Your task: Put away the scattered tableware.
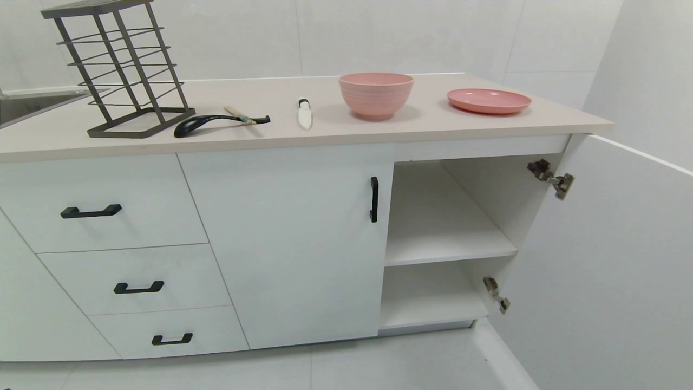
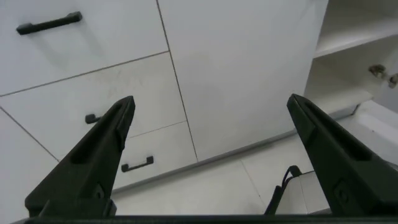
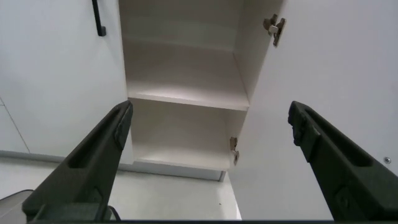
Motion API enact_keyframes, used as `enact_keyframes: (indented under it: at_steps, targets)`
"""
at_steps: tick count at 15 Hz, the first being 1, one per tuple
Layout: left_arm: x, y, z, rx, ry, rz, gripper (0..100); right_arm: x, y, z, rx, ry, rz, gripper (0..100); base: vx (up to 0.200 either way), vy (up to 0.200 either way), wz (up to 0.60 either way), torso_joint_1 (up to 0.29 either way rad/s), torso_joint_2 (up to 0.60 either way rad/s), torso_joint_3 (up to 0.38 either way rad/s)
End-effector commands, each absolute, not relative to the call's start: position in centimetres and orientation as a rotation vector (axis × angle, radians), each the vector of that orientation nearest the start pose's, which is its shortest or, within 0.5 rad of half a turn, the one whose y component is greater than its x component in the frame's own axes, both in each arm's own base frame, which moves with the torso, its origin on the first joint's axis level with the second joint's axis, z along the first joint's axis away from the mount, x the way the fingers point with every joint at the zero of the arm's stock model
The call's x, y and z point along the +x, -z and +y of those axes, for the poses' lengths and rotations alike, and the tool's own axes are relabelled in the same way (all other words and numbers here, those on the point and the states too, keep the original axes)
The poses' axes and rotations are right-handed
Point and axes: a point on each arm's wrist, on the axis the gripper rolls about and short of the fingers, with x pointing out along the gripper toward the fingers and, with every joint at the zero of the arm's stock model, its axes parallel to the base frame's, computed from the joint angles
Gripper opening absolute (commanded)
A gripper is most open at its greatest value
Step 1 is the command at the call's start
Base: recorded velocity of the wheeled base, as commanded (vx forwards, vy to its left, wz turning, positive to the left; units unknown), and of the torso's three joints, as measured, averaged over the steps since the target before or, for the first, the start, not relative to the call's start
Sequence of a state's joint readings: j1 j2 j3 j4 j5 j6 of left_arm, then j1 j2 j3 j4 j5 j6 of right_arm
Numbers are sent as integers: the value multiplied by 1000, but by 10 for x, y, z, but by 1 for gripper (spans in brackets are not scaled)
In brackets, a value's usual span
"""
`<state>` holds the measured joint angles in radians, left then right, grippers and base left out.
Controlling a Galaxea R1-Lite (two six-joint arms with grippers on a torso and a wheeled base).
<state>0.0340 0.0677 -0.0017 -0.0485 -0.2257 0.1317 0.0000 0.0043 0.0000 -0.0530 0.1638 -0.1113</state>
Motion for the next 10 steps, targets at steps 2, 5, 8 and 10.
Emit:
enact_keyframes:
  at_steps: [2,5,8,10]
  targets:
    - [-24,-81,-5,49,224,-58,100,-23,-81,4,-114,-164,-60,100,0,0,0,0,0,0]
    - [-23,-77,-1,77,41,-12,100,-23,-81,4,-94,-162,-56,100,0,0,0,0,0,0]
    - [-23,-76,-1,48,58,-4,100,-22,-76,1,-31,-26,3,100,0,0,0,0,0,0]
    - [-23,-76,-1,11,61,-3,100,-22,-75,1,11,-28,11,100,0,0,0,0,0,0]
